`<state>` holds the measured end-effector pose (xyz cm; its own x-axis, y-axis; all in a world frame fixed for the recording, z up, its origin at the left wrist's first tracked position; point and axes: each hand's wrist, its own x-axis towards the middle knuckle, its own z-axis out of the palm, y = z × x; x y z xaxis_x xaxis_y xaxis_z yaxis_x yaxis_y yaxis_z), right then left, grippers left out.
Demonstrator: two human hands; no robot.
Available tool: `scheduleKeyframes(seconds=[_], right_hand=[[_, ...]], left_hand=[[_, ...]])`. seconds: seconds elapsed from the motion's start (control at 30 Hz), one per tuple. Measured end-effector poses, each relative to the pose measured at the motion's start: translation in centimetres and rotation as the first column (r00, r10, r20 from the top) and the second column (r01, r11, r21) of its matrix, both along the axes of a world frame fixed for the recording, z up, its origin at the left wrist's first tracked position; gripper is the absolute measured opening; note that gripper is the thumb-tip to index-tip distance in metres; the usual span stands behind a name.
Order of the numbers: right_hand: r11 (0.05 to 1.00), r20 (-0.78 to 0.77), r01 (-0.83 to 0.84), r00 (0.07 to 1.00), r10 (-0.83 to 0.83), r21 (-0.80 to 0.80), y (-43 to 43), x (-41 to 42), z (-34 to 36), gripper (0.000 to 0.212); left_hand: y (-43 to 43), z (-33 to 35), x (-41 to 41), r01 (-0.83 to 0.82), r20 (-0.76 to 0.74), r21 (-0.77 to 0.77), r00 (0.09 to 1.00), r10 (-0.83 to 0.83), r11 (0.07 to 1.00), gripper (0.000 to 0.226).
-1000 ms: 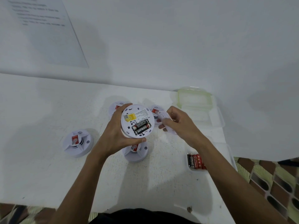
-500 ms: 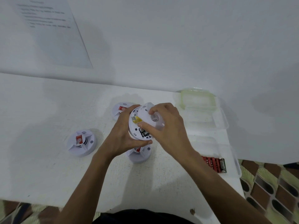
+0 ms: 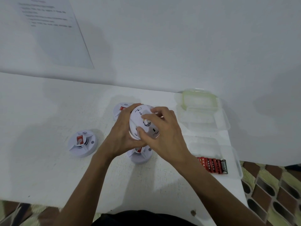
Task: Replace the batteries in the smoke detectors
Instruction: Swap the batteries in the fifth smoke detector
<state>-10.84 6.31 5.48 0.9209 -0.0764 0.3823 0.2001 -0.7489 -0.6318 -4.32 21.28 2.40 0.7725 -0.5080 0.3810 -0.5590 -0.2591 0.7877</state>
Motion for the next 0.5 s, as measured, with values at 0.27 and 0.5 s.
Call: scheduleKeyframes(seconds=[0.27, 0.5], right_hand=[[0.995, 0.006, 0.086, 0.996, -0.086, 0.047, 0.6, -0.1, 0.2, 0.03], [0.971, 0.04, 0.219, 0.974, -0.223, 0.1, 2.3, -0.5, -0.6, 0.034]], left_hand=[[0.1, -0.5, 0.2, -0.009, 0.036, 0.036, 0.999, 0.008, 0.999, 0.091], [-0.6, 0.0, -0.6, -0.062, 0.095, 0.048, 0.994, 0.057, 0.997, 0.088]])
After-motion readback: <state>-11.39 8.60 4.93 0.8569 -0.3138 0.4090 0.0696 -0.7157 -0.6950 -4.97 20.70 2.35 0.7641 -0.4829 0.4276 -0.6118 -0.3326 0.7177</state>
